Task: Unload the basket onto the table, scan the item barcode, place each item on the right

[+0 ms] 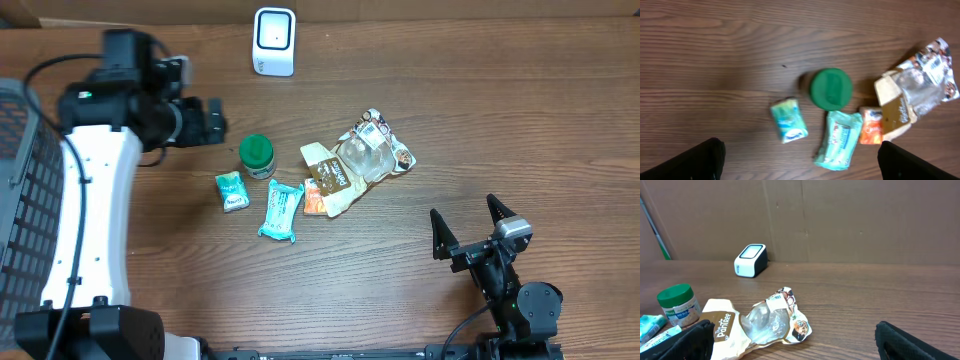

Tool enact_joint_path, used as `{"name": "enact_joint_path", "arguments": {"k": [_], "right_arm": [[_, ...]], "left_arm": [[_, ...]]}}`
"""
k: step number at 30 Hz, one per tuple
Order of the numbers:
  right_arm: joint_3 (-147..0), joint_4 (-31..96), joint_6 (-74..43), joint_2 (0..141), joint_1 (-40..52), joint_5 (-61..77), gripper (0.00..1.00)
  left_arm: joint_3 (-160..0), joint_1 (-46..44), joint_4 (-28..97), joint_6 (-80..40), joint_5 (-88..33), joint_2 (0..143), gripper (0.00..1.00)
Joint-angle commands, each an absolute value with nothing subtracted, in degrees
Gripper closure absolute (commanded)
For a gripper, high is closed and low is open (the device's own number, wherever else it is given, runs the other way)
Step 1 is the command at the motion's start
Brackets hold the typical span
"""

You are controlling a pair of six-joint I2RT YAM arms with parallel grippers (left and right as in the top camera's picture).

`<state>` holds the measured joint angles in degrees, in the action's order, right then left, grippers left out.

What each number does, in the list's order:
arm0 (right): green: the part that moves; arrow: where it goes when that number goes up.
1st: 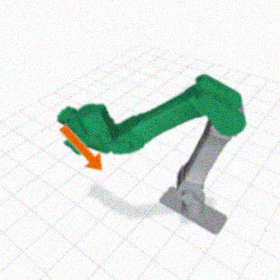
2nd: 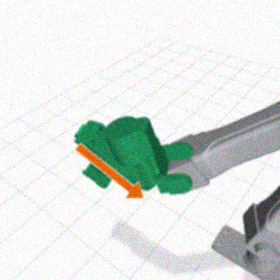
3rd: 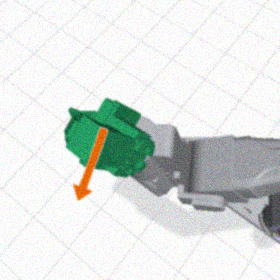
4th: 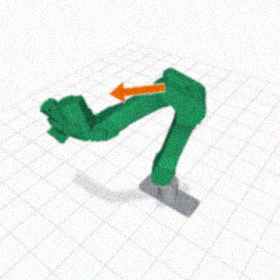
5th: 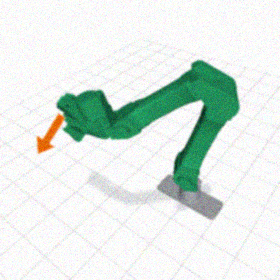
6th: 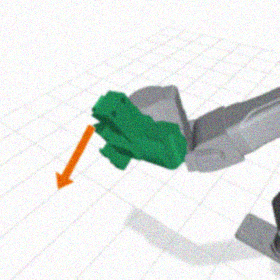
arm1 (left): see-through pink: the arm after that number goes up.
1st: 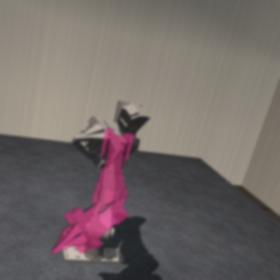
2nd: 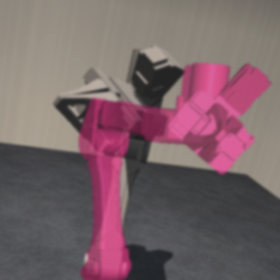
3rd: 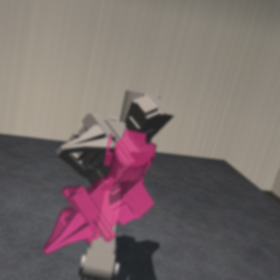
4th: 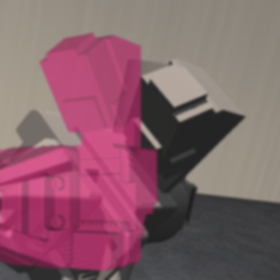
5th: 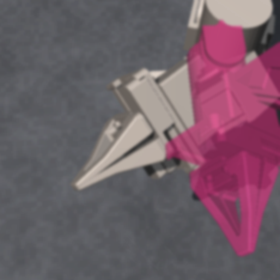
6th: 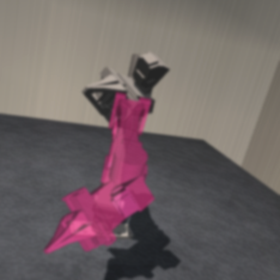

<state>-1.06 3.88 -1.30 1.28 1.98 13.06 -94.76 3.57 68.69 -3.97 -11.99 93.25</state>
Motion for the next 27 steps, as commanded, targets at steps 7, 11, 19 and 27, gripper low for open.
{"name": "enact_joint_path", "arguments": {"k": [7, 11, 19, 27], "right_arm": [[-0.45, 3.49, -1.34, 0.93, 2.35, 12.67, 0.00], [-0.45, 3.49, -1.32, 0.93, 2.35, 12.64, 0.00], [-0.45, 3.49, -1.34, 0.93, 2.35, 12.67, 0.00], [-0.45, 3.49, -1.34, 0.93, 2.35, 12.67, 0.00]], "left_arm": [[-95.83, 7.75, 68.97, 0.21, -14.83, 93.47, 0.00], [-95.83, 7.75, 68.97, 0.23, -13.10, 93.47, 0.00], [-95.83, 8.86, 66.43, 0.30, -4.91, 93.47, 0.00], [-95.83, 14.46, 66.26, 1.83, -3.18, 95.13, 0.00]]}}
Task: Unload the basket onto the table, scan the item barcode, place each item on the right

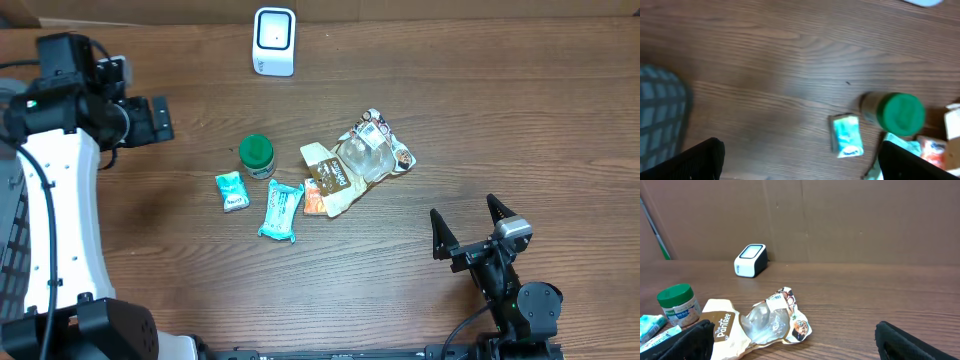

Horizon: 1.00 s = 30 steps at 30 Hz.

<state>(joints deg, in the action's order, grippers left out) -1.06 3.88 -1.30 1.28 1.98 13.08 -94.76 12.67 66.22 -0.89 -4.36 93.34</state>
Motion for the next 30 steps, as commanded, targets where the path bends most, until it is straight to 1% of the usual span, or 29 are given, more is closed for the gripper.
{"name": "enact_joint_path", "arguments": {"k": [1, 11, 30], "right_arm": [[-0.45, 3.49, -1.34, 0.93, 2.35, 12.67, 0.00], [-0.45, 3.49, -1.34, 0.91, 2.35, 12.67, 0.00], [-0.45, 3.49, -1.34, 0.91, 2.35, 12.67, 0.00]], "left_arm": [[-95.81, 14.94, 66.28, 1.83, -3.18, 96.20, 0.00], [-95.79, 15.09, 66.26, 1.96, -2.74, 100.27, 0.00], [-95.79, 14.98, 66.11, 1.93, -2.76, 100.40, 0.00]]}}
